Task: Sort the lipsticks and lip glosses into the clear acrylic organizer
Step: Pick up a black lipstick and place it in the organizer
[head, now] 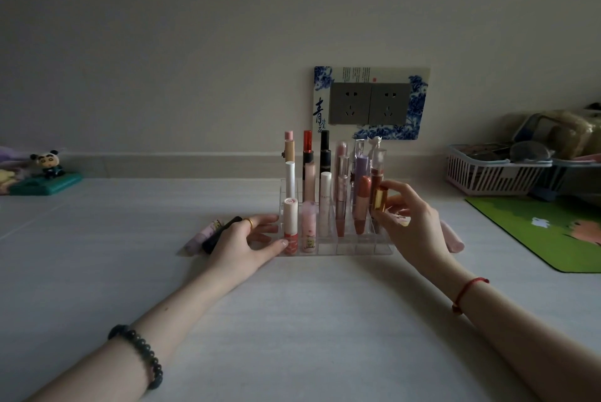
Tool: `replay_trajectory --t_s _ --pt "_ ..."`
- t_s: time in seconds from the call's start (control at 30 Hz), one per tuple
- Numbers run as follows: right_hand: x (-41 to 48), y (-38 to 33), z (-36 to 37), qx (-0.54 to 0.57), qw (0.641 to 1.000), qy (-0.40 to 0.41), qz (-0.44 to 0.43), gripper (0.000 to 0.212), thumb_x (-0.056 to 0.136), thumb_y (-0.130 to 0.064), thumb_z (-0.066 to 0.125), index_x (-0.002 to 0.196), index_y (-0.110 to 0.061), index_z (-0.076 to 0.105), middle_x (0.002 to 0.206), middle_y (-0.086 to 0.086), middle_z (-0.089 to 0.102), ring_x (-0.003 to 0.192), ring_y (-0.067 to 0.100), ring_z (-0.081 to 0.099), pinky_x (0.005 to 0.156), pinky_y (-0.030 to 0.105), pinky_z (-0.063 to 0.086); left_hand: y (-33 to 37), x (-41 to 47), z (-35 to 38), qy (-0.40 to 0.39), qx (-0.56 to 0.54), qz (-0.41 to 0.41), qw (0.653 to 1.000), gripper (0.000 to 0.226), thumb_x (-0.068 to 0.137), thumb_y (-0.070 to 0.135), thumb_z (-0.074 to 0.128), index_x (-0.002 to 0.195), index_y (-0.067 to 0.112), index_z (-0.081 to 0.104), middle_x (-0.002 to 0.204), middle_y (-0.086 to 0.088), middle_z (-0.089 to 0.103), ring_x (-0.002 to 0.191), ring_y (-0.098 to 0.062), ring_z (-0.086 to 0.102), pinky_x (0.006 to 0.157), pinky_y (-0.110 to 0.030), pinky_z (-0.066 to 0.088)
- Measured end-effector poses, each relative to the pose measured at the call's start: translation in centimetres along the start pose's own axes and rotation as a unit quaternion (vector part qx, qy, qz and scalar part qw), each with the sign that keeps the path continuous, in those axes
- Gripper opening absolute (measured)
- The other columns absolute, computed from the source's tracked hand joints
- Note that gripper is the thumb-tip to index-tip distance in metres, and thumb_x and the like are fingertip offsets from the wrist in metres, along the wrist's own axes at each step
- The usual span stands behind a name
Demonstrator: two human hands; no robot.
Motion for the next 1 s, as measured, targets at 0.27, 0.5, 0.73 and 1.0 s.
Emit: replay_trajectory --t_s 0.27,0.5,0.73,1.0 --pt "-0.1 -0.2 0.1 -0.007 1.000 -0.001 -0.016 0.054 0.073 -0.010 0.069 0.120 -0.022 0.046 0.085 -0.006 0.057 0.075 0.004 0.053 0.064 0.010 0.037 -0.3 0.1 0.0 -0.001 -0.005 -0.003 1.000 0.042 0.072 0.014 0.074 0.110 0.019 0.059 0.102 0.001 0.068 0.095 -0.007 0.063 0.083 -0.018 0.046" --pt "-1.5 -3.9 -2.0 -0.024 0.995 0.071 -0.065 0.053 0.074 -0.007 0.068 0.120 -0.012 0.043 0.101 0.004 0.051 0.082 0.012 0.048 0.070 0.020 0.038 1.4 -0.6 -0.7 0.038 0.031 0.043 0.998 0.046 0.072 0.018 0.074 0.114 0.021 0.057 0.106 0.008 0.063 0.100 -0.004 0.057 0.091 -0.017 0.040" --pt "-4.8 -12.3 3.4 -0.003 0.974 -0.081 -0.212 0.038 0.074 -0.008 0.065 0.108 -0.017 0.053 0.096 -0.011 0.051 0.079 -0.003 0.052 0.075 0.006 0.045 3.8 -0.4 -5.4 0.108 0.094 0.105 0.984 0.035 0.082 0.023 0.062 0.116 0.022 0.057 0.113 0.011 0.058 0.104 -0.003 0.051 0.080 0.001 0.031" --pt "-4.7 -14.1 16.5 -0.001 0.956 -0.281 -0.091 0.054 0.079 -0.016 0.061 0.127 -0.017 0.038 0.124 0.006 0.050 0.113 0.019 0.048 0.095 0.025 0.041 -3.0 0.1 -9.7 -0.027 0.162 -0.008 0.986 0.060 0.075 0.034 0.069 0.129 0.034 0.043 0.133 0.011 0.047 0.121 -0.006 0.042 0.095 -0.019 0.030"
Point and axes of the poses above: each hand's wrist, its own x-axis towards the middle knuckle, its own z-axis out of the palm, y = z × x, the point moved 10 cm from there along x, towards the middle knuckle
